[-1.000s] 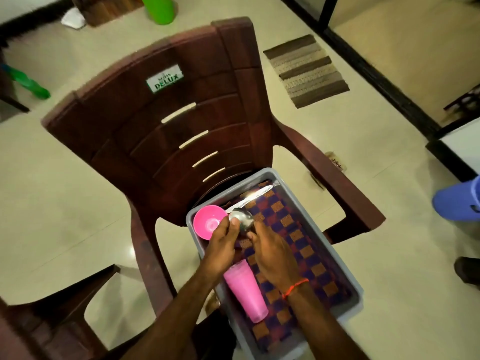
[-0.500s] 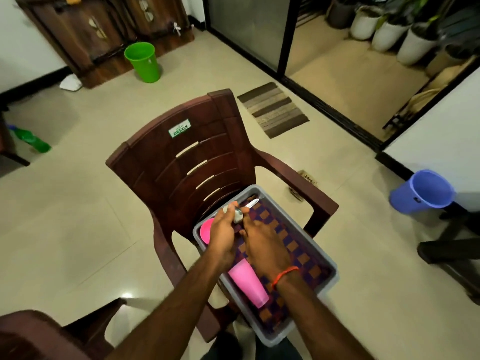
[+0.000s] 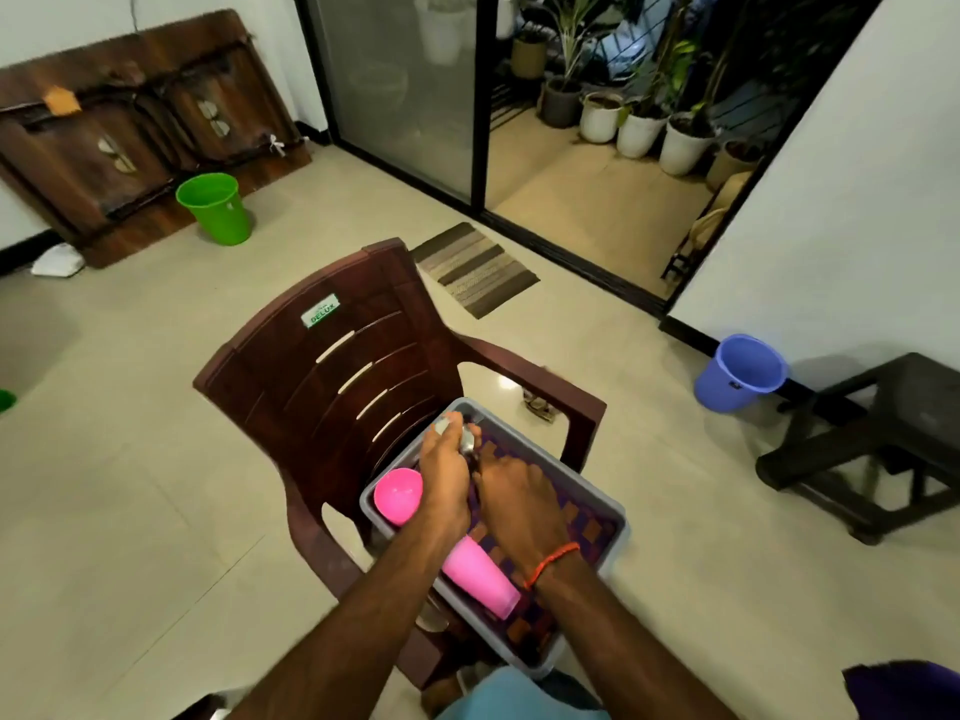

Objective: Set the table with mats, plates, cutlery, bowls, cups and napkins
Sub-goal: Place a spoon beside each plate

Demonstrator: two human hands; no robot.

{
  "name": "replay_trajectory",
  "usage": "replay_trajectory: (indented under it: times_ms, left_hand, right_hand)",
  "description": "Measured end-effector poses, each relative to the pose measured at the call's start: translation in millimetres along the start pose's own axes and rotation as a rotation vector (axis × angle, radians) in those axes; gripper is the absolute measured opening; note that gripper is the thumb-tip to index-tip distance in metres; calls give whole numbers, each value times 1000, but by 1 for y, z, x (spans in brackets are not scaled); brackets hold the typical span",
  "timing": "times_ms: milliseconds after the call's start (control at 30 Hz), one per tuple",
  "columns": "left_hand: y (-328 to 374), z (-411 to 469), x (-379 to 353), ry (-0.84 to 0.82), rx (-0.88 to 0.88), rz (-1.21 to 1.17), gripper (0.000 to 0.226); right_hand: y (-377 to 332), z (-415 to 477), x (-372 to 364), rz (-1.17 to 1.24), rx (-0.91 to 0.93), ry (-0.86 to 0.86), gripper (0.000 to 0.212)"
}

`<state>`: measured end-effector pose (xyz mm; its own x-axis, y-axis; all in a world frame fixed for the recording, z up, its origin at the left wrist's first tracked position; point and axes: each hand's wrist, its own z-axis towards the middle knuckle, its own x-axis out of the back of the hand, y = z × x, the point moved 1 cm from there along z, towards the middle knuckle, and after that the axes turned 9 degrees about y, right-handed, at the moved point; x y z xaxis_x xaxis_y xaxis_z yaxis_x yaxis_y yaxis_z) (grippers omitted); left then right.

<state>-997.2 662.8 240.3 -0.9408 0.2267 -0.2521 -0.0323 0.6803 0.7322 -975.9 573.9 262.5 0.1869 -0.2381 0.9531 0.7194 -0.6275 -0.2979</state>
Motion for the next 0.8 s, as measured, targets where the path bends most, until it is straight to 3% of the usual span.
replay_trajectory:
  times_ms: [133,300,467,567,800]
  left_hand:
    - [-19,-8,-9,-55,55,14,12]
    - [-42,-28,-31,-118,74,51,17]
    - [-54,-61,-54,-349,60,270,18]
    - [-67,-85,-69,-565,5,419,25]
    - [-125,-150,-107,-767,23,581,30]
  right_hand:
    - [16,-20,6,-50,-46,38,18]
    - [57,-41,1,224,-300,85,26]
    - [90,-71,16,528,-439,296,18]
    - [114,-91,29,542,-513,447,17]
    - [175,-166,61,646,-678,538,29]
